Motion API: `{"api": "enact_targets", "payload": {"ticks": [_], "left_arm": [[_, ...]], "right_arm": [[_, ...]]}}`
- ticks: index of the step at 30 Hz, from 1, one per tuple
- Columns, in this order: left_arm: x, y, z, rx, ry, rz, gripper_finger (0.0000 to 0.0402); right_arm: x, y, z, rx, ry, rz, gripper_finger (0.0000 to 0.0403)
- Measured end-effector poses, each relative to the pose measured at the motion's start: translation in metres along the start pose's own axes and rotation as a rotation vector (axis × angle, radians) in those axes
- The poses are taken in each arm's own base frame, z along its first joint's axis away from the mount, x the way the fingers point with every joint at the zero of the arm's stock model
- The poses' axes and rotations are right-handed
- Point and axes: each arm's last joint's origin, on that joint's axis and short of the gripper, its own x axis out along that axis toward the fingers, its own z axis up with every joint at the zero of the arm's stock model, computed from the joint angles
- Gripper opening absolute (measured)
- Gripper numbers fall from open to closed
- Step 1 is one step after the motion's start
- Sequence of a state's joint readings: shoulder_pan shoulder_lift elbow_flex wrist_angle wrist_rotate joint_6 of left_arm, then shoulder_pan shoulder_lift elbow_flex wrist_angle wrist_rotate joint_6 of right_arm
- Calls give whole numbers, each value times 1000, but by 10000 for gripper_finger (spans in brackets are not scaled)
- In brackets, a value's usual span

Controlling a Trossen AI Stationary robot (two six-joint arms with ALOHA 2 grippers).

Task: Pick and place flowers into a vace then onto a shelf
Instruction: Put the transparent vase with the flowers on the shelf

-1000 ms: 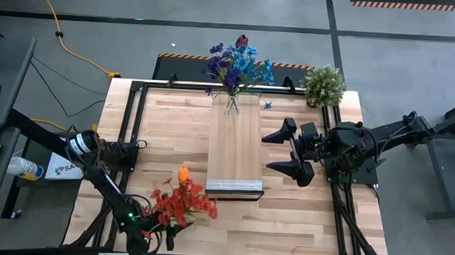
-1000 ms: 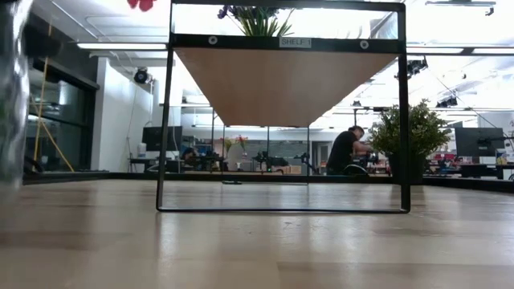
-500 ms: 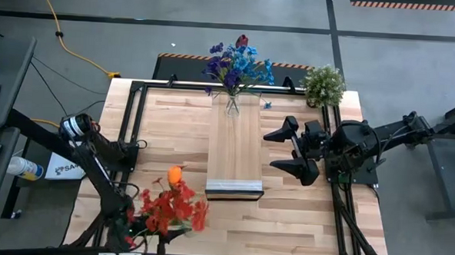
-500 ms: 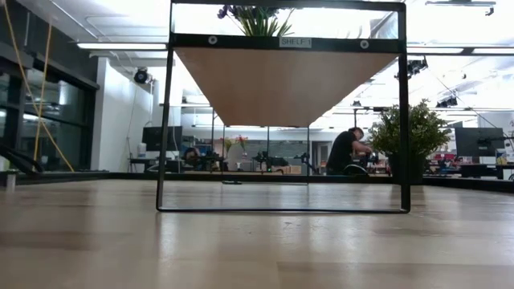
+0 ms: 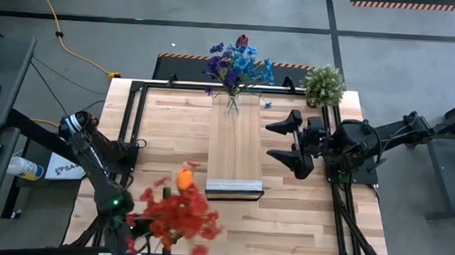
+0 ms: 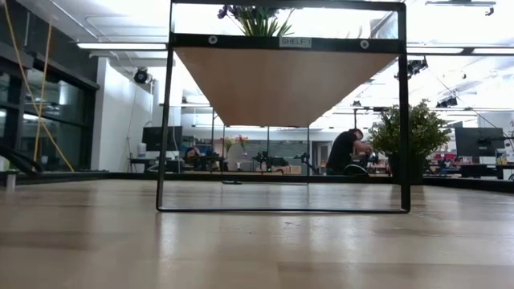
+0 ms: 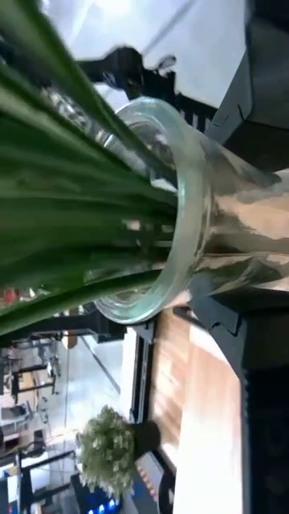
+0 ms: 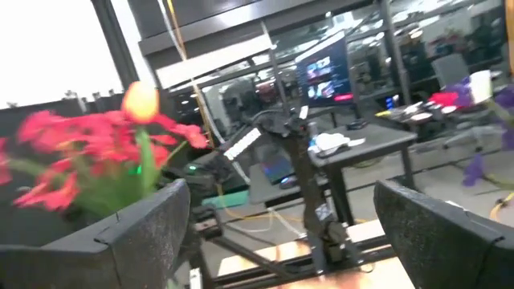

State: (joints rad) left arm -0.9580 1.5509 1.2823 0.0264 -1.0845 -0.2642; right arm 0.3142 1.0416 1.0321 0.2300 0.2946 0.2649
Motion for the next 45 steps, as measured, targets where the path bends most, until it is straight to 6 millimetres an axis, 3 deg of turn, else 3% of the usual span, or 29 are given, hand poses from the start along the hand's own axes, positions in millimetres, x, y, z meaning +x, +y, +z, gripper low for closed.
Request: {"api": "enact_targets", "payload": {"ticks": [13, 26, 37, 45], "left_arm": [[64, 47, 42, 39, 32, 59, 206], [110, 98, 60, 52, -10, 89, 206], [133, 133, 57, 29, 48, 122, 206], [140, 141, 21, 11, 116, 177, 206]], "right_arm": [[-25, -5, 25, -83, -95, -104, 381], [-67, -12, 47, -111, -90, -103, 381], [-82, -15, 51, -117, -72, -106, 381], [-82, -15, 51, -119, -63, -74, 381]]}}
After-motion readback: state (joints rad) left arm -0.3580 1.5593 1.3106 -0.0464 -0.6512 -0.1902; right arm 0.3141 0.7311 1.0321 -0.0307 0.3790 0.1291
